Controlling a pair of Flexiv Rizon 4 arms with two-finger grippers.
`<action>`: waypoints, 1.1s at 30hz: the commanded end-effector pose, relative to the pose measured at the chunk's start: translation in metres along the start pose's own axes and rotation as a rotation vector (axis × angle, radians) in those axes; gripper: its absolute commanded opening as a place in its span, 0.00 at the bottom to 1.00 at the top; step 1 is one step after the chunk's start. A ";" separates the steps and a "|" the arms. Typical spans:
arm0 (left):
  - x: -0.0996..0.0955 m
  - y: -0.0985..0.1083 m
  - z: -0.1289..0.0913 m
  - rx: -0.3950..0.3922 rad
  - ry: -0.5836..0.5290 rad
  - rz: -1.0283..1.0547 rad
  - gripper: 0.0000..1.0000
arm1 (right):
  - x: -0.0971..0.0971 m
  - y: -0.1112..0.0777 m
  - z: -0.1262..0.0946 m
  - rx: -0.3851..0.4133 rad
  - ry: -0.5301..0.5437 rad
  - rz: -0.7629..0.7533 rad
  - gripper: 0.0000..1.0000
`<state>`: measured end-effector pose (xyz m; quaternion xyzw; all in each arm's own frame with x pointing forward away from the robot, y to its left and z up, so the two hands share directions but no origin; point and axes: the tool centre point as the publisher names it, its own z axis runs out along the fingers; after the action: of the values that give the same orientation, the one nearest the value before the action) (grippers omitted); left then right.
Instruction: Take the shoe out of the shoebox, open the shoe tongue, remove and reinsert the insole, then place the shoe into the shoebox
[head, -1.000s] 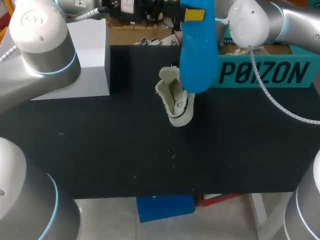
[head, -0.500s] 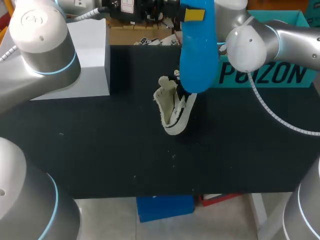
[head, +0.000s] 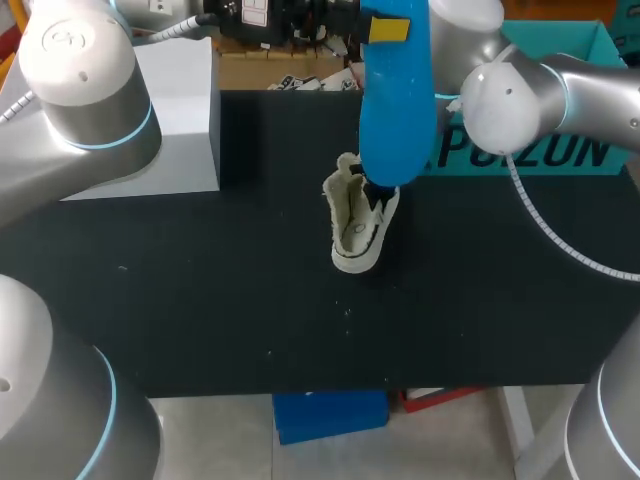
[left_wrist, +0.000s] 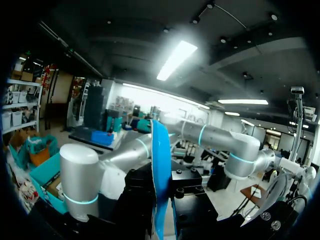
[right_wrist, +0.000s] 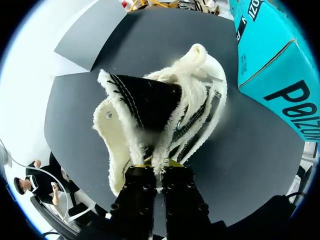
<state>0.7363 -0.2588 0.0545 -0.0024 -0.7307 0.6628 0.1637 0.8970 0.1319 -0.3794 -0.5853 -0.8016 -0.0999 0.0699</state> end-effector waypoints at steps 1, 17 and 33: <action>0.000 0.001 0.002 0.002 -0.004 0.001 0.00 | -0.010 0.001 0.008 0.009 0.016 0.018 0.00; 0.000 0.001 0.002 0.002 -0.004 0.001 0.00 | -0.028 -0.017 -0.029 -0.117 0.290 0.202 1.00; 0.000 0.001 0.002 0.002 -0.004 0.001 0.00 | -0.036 -0.019 -0.069 -0.366 0.586 0.169 1.00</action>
<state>0.7363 -0.2588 0.0545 -0.0024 -0.7307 0.6628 0.1637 0.8985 0.0837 -0.3222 -0.6039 -0.6910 -0.3456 0.1960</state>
